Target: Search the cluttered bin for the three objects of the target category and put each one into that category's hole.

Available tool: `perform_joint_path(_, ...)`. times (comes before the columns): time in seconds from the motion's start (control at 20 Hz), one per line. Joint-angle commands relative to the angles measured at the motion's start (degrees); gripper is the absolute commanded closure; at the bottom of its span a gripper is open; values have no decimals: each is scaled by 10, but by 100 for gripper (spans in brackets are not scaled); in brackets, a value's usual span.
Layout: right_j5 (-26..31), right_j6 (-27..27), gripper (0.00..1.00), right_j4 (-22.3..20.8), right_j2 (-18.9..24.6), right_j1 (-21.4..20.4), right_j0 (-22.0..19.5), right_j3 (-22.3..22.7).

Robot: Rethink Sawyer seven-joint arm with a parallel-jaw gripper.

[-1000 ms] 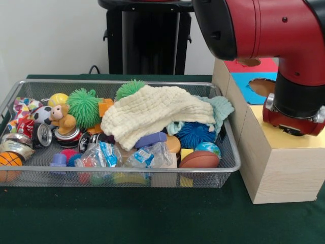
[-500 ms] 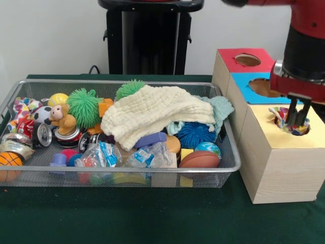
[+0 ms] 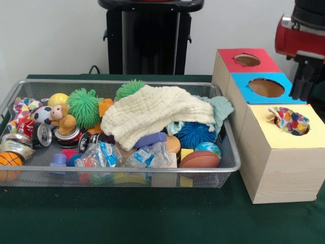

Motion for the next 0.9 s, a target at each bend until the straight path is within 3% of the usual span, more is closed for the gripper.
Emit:
perform_joint_path(0.05,100,14,100,-73,-44,-6,-6,-23)
perform_joint_path(0.4,41,-3,100,-123,-78,-25,-23,9)
perform_joint_path(0.55,-5,-24,100,-123,-61,-39,-43,53)
perform_joint_path(0.9,-45,-20,100,-131,-47,-62,-62,113)
